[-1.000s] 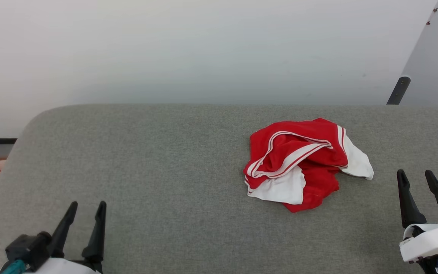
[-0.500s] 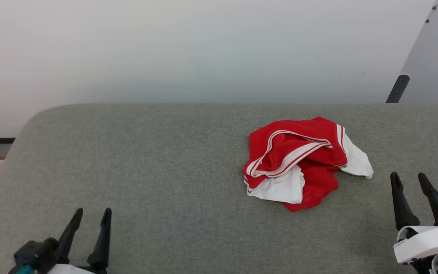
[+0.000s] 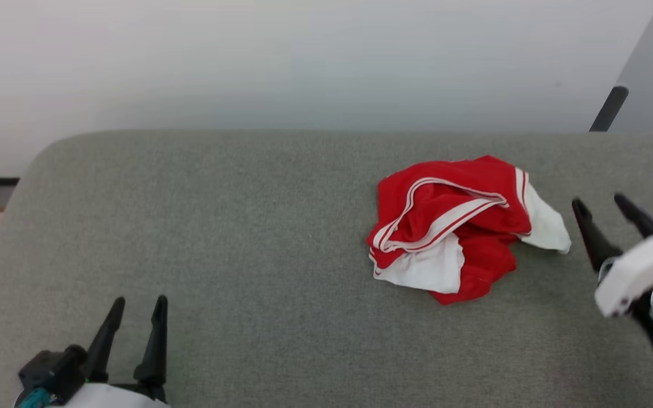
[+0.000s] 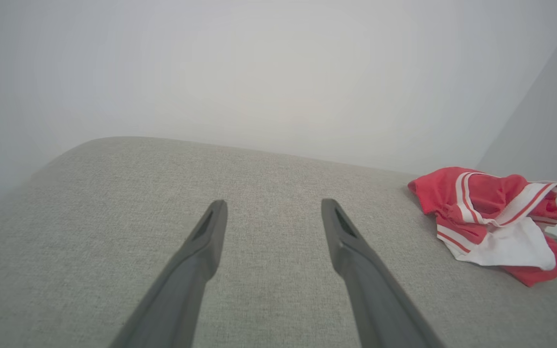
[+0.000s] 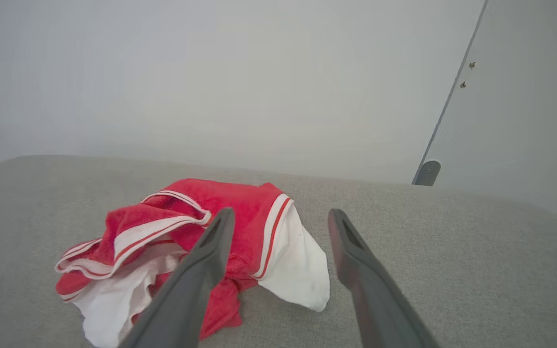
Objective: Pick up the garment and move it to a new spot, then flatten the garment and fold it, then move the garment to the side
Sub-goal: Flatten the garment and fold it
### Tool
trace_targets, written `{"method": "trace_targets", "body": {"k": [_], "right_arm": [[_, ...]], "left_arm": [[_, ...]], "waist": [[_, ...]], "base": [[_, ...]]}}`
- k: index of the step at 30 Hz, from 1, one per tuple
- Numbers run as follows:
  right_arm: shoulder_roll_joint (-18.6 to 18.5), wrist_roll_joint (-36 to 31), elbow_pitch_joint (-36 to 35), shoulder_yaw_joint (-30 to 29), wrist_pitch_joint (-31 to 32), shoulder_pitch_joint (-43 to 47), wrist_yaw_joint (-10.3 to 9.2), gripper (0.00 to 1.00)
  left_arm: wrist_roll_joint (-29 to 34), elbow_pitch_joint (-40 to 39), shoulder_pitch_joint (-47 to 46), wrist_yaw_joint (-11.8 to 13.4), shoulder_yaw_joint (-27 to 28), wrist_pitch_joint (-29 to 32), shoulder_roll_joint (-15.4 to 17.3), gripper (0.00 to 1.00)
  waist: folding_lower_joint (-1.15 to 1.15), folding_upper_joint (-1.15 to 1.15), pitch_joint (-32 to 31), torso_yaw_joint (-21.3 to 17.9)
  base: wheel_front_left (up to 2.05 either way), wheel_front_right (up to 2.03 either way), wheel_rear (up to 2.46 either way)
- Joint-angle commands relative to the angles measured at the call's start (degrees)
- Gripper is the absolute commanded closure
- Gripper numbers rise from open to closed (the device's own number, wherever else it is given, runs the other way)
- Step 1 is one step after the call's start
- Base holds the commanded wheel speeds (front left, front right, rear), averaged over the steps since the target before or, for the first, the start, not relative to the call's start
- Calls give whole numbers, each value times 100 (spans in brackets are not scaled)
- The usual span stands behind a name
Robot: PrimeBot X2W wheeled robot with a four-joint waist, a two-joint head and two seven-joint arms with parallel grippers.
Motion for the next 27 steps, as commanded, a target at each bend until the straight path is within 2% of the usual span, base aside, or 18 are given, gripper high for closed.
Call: {"method": "trace_targets", "body": {"k": [1, 8, 13, 21, 27], "right_arm": [[-144, 46, 121, 84, 301, -308, -2, 0], [-668, 514, 1204, 538, 2464, -1471, -2, 0], [-830, 787, 1847, 639, 3542, -2028, -2, 0], [-965, 551, 2594, 524, 3955, -2709, -3, 0], [-870, 379, 2964, 660, 4064, -2868, -2, 0]], "left_arm": [[38, -15, -114, -47, 4, 1, -48, 0], [124, 100, -467, -99, -52, 1, -231, 0], [139, 194, -641, -132, -68, 1, -342, 0], [103, 246, -865, -135, -201, 0, -452, 0], [64, 283, -986, -135, -304, 0, -480, 0]], "waist": [[0, 0, 284, 105], [0, 0, 712, 382], [0, 0, 948, 547], [0, 0, 1333, 728], [0, 0, 1457, 767]], "base": [[0, 0, 0], [0, 0, 0], [0, 0, 0], [0, 0, 0], [0, 0, 0]]}}
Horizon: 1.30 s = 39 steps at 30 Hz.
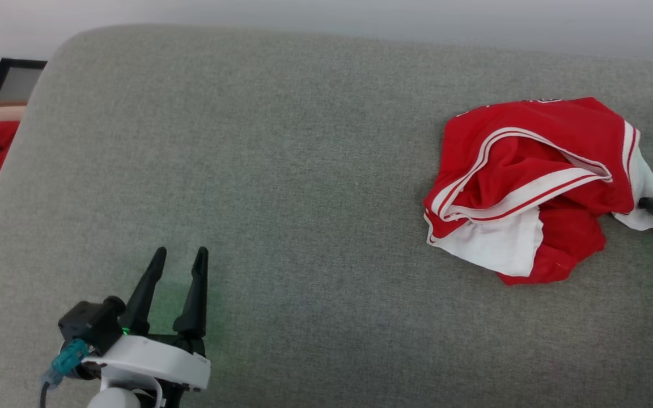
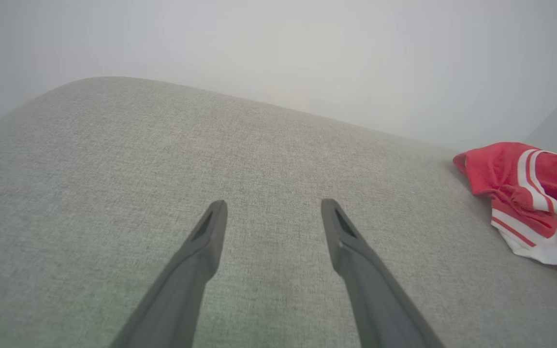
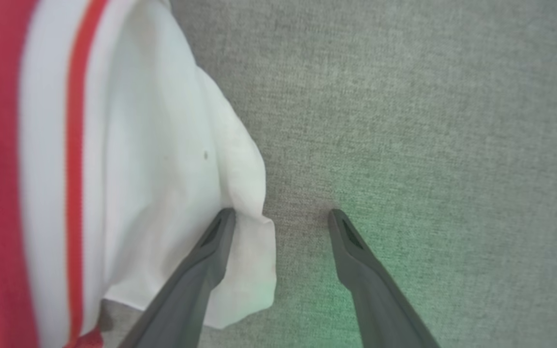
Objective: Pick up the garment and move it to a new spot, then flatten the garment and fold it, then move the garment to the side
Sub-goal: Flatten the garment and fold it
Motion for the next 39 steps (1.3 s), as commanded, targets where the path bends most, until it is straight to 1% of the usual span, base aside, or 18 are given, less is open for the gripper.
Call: {"method": "trace_targets", "body": {"k": [1, 2, 3, 4, 5, 6, 11, 17, 22, 25, 27, 30, 32, 34, 36, 39], "right_arm": [[55, 28, 62, 62, 47, 11, -1, 0], [100, 61, 103, 124, 81, 36, -1, 0], [142, 126, 116, 188, 112, 63, 0, 16], [179, 172, 106, 245, 127, 86, 3, 56], [193, 220, 88, 280, 90, 104, 4, 88], [182, 282, 61, 314, 49, 120, 4, 100], [-82, 511, -291, 394, -419, 136, 1, 100], [-493, 751, -1018, 314, -992, 234, 0, 100], [-799, 832, -1685, -163, -1371, 494, -1, 100], [-888, 887, -2019, -604, -1480, 882, -1, 100], [-946, 823, -2117, -919, -1470, 1217, -1, 100], [-858, 652, -2085, -1317, -1460, 1656, -1, 100], [-744, 503, -1967, -1602, -1564, 1809, -2, 100], [-556, 322, -1779, -1913, -1679, 1854, -2, 100], [-487, 33, -1563, -2210, -1871, 1807, -3, 100], [-263, -324, -1233, -2444, -2040, 1653, -3, 100]], "left_arm": [[-6, 7, -60, -11, -8, 0, -14, 0], [-10, 16, -72, -12, -16, 0, -16, 0], [-17, 23, -79, -12, -23, 0, -17, 0], [-24, 29, -82, -12, -29, 0, -21, 0], [-28, 38, -79, -12, -32, 0, -20, 0], [-31, 44, -75, -12, -32, 0, -18, 0], [-48, 57, -20, -13, 13, 0, 17, 0], [-49, 4, 44, -13, 73, 1, 20, 0], [-21, -32, 51, -13, 92, 1, -6, 0], [-15, -71, 58, -13, 109, 1, -9, 0], [-20, -90, 66, -13, 122, 1, -12, 0], [-37, -89, 79, -13, 132, 1, -2, 0], [-47, -75, 65, -13, 122, 1, 8, 0], [-51, -57, 18, -13, 97, 1, 7, 0], [-56, -42, -45, -13, 59, 1, 7, 0], [-69, -30, -101, -13, 11, 1, 39, 0]], "waist": [[0, 0, 62, 47], [0, 0, 71, 46], [0, 0, 76, 42], [0, 0, 76, 34], [0, 0, 71, 25], [0, 0, 64, 15], [0, 0, -18, -76], [0, 0, -62, -236], [0, 0, -54, -321], [0, 0, -20, -341], [0, 0, 16, -347], [0, 0, 59, -358], [0, 0, 82, -362], [0, 0, 99, -361], [0, 0, 125, -339], [0, 0, 170, -316]], "base": [[0, 0, 0], [0, 0, 0], [0, 0, 0], [0, 0, 0], [0, 0, 0], [0, 0, 0], [0, 0, 0], [0, 0, 0], [0, 0, 0], [0, 0, 0], [0, 0, 0], [0, 0, 0], [0, 0, 0], [0, 0, 0], [0, 0, 0], [0, 0, 0]]}}
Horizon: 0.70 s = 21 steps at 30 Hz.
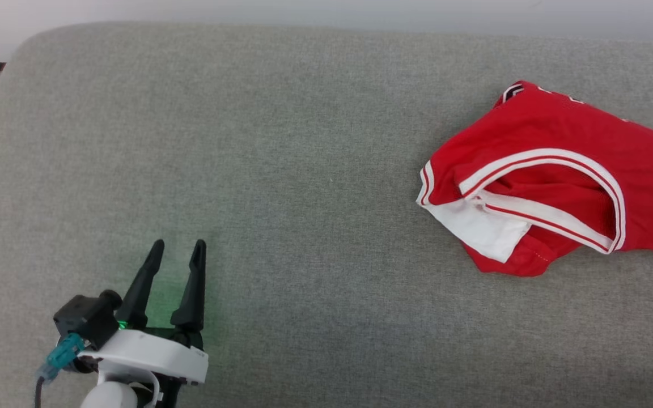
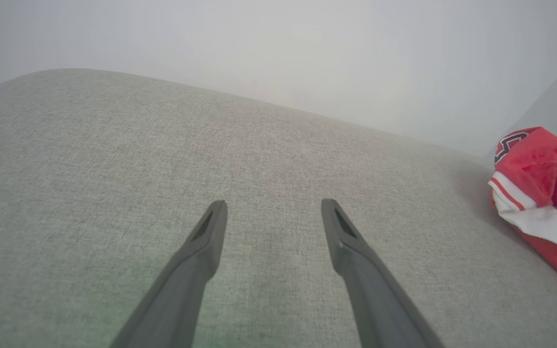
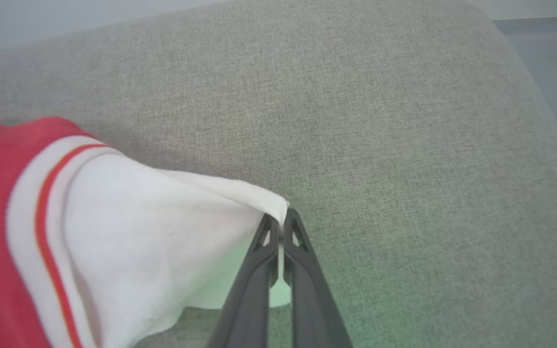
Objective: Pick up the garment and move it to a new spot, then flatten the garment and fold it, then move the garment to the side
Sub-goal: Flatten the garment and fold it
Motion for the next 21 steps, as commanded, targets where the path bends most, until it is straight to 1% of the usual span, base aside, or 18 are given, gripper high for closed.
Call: {"method": "trace_targets", "body": {"k": [1, 4, 5, 6, 7, 8, 11, 13, 15, 17, 21], "right_arm": [[71, -166, 88, -95, -89, -130, -5, 100], [206, -475, 288, -257, -323, -295, -5, 100], [260, -513, 343, -270, -368, -337, -5, 89], [289, -585, 361, -259, -442, -375, -5, 59], [282, -645, 375, -258, -511, -418, -5, 4], [285, -680, 367, -248, -591, -449, -5, 0], [349, -650, 243, -212, -882, -430, -5, 0], [370, -563, 66, -140, -1126, -340, -5, 0], [416, -411, -187, 4, -1369, -223, -4, 0], [466, -212, -574, 331, -1592, -46, -4, 0], [595, 283, -1327, 788, -1875, 373, -5, 0]], "left_arm": [[-18, 20, -46, -13, -9, 1, 39, 0], [-46, 62, -110, -13, -62, 1, 67, 0], [-50, 79, -129, -13, -75, 1, 82, 0], [-43, 98, -136, -13, -92, 1, 105, 0], [-36, 123, -151, -13, -119, 1, 135, 0], [-22, 140, -178, -13, -141, 1, 176, 0], [-21, 150, -291, -13, -207, 1, 363, 0], [-58, 115, -402, -13, -278, 1, 551, 0], [-81, 102, -540, -13, -411, 1, 807, 0], [-123, 61, -763, -14, -606, 83, 1100, 0], [-288, -184, -1319, -14, -1152, 574, 1678, 0]], "waist": [[0, 0, 31, 19], [0, 0, 62, 41], [0, 0, 66, 43], [0, 0, 67, 41], [0, 0, 58, 34], [0, 0, 38, 19], [0, 0, -72, -52], [0, 0, -164, -114], [0, 0, -255, -192], [0, 0, -336, -279], [0, 0, -480, -477]], "base": [[0, 0, 0], [0, 0, 0], [0, 0, 0], [0, 0, 0], [0, 0, 0], [0, 0, 0], [0, 0, 0], [0, 0, 0], [0, 0, 0], [0, 0, 0], [0, 0, 0]]}}
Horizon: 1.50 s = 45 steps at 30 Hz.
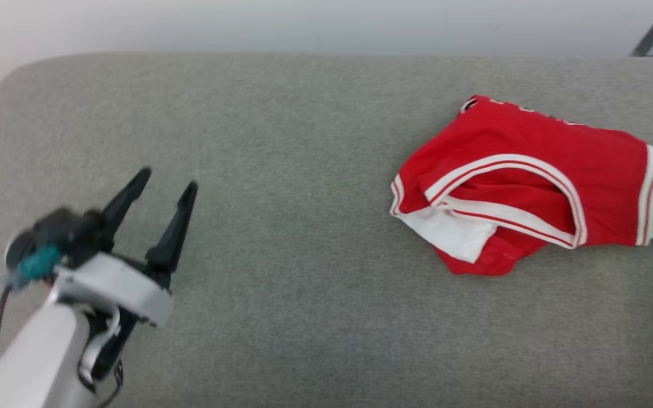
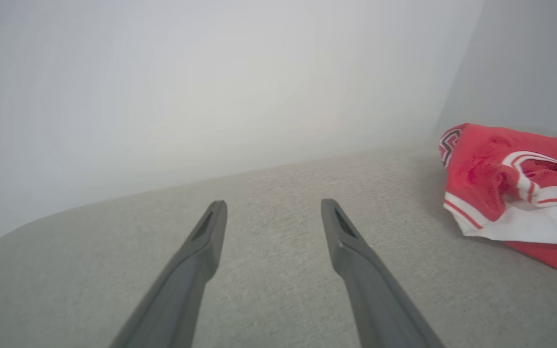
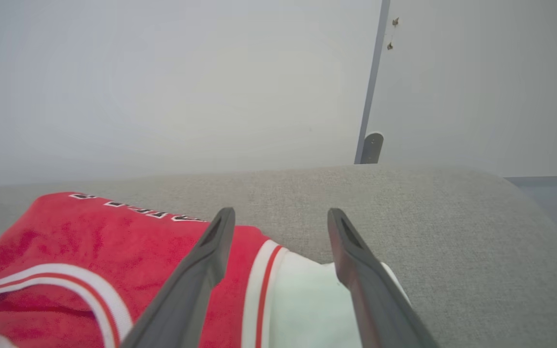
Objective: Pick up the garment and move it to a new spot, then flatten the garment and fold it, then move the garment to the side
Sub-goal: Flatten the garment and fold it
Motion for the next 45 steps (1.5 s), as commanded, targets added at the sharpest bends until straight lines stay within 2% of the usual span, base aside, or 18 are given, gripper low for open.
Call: {"method": "trace_targets", "body": {"k": [1, 4, 9, 14, 16, 20, 25, 30, 35, 45], "right_arm": [[88, 173, -219, 139, -77, 197, -6, 0], [226, 385, -731, 396, -154, 519, -5, 0], [410, 496, -1341, 637, -118, 929, -5, 0], [529, 480, -1717, 668, -53, 1124, -5, 0], [549, 462, -1751, 642, -47, 1140, -5, 0], [609, 386, -1878, 616, -63, 1110, -5, 0], [679, 385, -2064, 722, -93, 1001, -5, 0], [772, 334, -2169, 846, -158, 930, -5, 0], [846, 294, -2166, 893, -136, 963, -5, 0], [883, 258, -2280, 839, -105, 987, -5, 0]], "left_arm": [[-104, -102, -229, -14, -207, 223, 164, 0], [-448, -353, -754, -14, -791, 902, 499, 0], [-1437, -551, -1543, -3, -1834, 2292, 787, 0], [-2361, -620, -2235, -6, -2838, 3389, 797, 0], [-2489, -624, -2353, -6, -3036, 3533, 773, 0], [-2781, -614, -2843, -6, -3841, 3961, 655, 0], [-2807, -384, -3529, -6, -4698, 4111, 518, 0], [-2839, 41, -4063, -6, -5301, 3954, 417, 0], [-2783, 349, -4255, -6, -5513, 3837, 414, 0], [-2628, 357, -4171, -6, -5556, 3685, 391, 1]], "waist": [[0, 0, -180, -224], [0, 0, -250, -398], [0, 0, -230, -682], [0, 0, -53, -951], [0, 0, -4, -1000], [0, 0, 209, -1178], [0, 0, 448, -1407], [0, 0, 569, -1612], [0, 0, 620, -1737], [0, 0, 644, -1740]], "base": [[0, 0, 0], [0, 0, 0], [0, 0, 0], [0, 0, 0], [0, 0, 0], [0, 0, 0], [0, 0, 0], [0, 0, 0], [0, 0, 0], [0, 0, 0]]}}
